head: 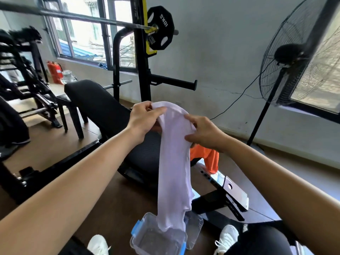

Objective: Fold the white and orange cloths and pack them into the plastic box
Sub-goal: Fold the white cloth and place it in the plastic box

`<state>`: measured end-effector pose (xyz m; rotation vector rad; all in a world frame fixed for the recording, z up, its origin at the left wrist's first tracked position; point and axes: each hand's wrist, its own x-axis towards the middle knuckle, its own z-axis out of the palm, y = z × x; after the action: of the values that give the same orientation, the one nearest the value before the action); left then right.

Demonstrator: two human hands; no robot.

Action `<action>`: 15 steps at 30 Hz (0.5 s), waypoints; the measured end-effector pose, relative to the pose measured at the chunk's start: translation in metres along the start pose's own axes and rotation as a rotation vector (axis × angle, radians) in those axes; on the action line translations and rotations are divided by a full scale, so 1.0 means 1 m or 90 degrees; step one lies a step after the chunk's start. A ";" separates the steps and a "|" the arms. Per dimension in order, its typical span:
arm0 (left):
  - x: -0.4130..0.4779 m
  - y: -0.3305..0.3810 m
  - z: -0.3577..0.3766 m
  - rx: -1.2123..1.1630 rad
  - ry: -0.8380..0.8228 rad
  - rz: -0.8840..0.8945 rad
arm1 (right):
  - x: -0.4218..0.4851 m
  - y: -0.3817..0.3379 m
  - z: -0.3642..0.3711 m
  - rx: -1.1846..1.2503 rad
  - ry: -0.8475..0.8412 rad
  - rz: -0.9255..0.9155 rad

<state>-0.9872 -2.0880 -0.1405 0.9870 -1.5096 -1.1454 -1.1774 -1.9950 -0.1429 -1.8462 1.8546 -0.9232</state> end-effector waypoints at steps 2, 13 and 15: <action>-0.007 0.012 0.007 -0.024 -0.033 -0.027 | -0.001 -0.006 0.003 0.017 0.006 -0.009; -0.027 0.026 0.035 -0.146 -0.111 -0.138 | -0.018 -0.003 0.030 0.162 0.106 -0.079; -0.026 0.025 0.035 -0.185 -0.113 -0.157 | -0.018 0.003 0.035 0.160 0.142 -0.094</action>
<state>-1.0175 -2.0509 -0.1253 0.9061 -1.3322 -1.6135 -1.1548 -1.9839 -0.1731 -1.8031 1.6462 -1.3947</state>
